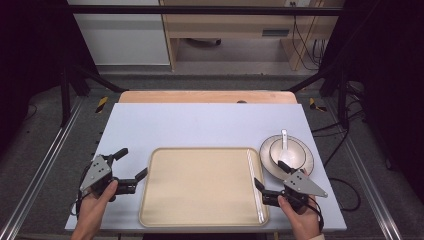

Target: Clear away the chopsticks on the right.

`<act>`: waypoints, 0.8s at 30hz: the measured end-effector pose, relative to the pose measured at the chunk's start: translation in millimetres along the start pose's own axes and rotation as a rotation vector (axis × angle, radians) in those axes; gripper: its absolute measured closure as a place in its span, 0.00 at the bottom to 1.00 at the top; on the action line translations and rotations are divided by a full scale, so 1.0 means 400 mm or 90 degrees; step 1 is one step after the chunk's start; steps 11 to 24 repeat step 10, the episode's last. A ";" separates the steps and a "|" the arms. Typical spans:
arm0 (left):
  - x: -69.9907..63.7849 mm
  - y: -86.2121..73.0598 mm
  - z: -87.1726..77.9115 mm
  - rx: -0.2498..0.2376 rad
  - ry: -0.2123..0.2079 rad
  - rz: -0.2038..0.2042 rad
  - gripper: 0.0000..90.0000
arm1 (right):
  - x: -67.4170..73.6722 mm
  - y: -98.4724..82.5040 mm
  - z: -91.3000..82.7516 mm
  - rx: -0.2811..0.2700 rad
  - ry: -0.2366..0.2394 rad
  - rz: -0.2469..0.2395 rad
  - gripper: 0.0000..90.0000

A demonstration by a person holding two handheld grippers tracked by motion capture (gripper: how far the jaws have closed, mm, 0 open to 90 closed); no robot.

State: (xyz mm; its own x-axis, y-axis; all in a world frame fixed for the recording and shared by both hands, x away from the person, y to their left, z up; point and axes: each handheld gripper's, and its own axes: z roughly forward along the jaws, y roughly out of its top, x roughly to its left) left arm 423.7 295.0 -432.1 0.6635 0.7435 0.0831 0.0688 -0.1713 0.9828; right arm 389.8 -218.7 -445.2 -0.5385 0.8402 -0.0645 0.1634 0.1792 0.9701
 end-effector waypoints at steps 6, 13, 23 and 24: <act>0.013 -0.031 -0.016 -0.011 0.018 0.004 0.04 | 0.001 -0.002 0.000 0.002 -0.004 0.001 0.06; 0.013 -0.032 -0.027 -0.025 0.027 0.003 0.04 | 0.008 0.002 0.004 0.009 -0.010 0.008 0.06; 0.013 -0.032 -0.027 -0.025 0.027 0.003 0.04 | 0.008 0.002 0.004 0.009 -0.010 0.008 0.06; 0.013 -0.032 -0.027 -0.025 0.027 0.003 0.04 | 0.008 0.002 0.004 0.009 -0.010 0.008 0.06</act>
